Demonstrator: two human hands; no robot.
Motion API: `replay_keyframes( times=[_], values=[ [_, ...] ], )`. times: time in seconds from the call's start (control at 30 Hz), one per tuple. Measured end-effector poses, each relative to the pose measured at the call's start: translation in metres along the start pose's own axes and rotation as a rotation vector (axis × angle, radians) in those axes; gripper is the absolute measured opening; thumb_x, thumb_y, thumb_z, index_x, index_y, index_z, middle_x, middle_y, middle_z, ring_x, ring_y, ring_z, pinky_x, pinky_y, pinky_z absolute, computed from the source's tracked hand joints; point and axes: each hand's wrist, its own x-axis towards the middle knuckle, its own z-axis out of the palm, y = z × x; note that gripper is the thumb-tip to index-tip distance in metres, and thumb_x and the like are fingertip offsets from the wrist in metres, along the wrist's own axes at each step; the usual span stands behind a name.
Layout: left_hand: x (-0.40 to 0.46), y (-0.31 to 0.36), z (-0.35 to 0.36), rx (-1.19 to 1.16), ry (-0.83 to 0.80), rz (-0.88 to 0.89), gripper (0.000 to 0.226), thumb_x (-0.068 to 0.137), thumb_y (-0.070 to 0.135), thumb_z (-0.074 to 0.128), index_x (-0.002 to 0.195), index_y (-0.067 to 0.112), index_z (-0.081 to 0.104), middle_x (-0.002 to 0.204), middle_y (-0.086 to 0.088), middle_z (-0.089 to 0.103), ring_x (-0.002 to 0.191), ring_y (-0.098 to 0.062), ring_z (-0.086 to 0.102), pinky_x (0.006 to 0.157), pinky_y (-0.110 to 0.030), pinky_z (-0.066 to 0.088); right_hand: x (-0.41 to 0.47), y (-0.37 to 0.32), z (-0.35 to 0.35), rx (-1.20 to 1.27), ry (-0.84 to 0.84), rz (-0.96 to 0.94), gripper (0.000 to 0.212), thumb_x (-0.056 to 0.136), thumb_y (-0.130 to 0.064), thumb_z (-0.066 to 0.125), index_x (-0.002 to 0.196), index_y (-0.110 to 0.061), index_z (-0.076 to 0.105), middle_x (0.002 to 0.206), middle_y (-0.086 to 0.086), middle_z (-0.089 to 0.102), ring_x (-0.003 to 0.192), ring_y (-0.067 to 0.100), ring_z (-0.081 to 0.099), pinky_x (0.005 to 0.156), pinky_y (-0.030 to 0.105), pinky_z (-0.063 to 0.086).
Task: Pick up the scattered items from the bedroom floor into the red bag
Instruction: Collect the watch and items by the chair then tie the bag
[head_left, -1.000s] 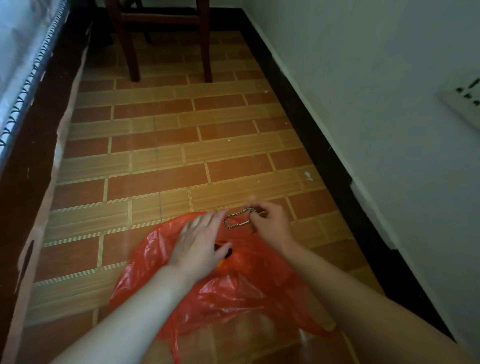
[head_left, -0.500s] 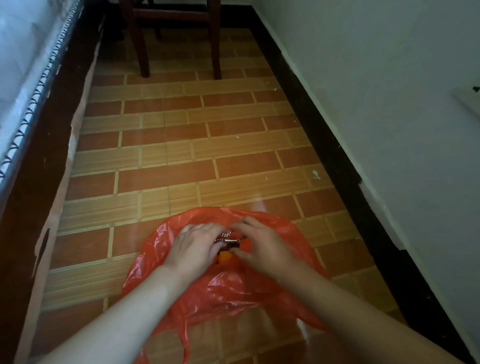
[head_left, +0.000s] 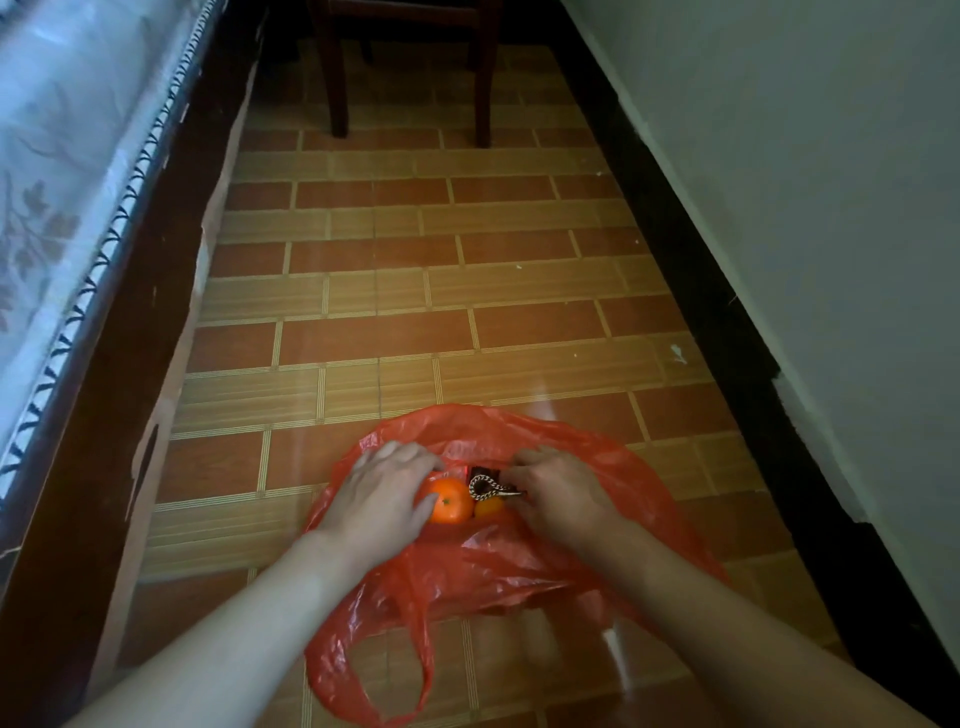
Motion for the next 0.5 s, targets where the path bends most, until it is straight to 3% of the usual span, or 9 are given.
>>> replay_keyframes(
  times=[0.1,0.27,0.5],
  values=[
    [-0.004,-0.003,0.002,0.0,0.006,-0.001,0.035,0.094,0.036,0.063,0.128,0.031,0.062,0.127,0.014,0.06,0.125,-0.014,0.051,0.109,-0.038,0.041,0.011,-0.006,0.004,-0.071,-0.024,0.007,0.021,0.09,-0.031,0.065,0.107,-0.026,0.074,0.102,-0.003,0.066,0.102,0.028,0.062,0.084,0.041,0.044],
    [-0.005,-0.006,-0.003,-0.015,0.014,-0.031,0.033,0.094,0.035,0.062,0.126,0.031,0.063,0.124,0.014,0.06,0.122,-0.014,0.053,0.103,-0.038,0.042,0.022,-0.015,0.009,-0.108,-0.008,0.033,0.032,0.093,-0.032,0.066,0.123,-0.021,0.065,0.127,-0.001,0.061,0.122,0.027,0.051,0.096,0.044,0.038],
    [-0.006,-0.005,-0.001,-0.021,-0.007,-0.018,0.032,0.095,0.037,0.059,0.126,0.03,0.062,0.125,0.014,0.059,0.121,-0.014,0.052,0.104,-0.038,0.044,-0.006,-0.003,0.0,-0.089,0.067,0.148,0.031,0.091,-0.036,0.069,0.119,-0.023,0.068,0.124,-0.004,0.058,0.114,0.023,0.053,0.092,0.042,0.044]
  ],
)
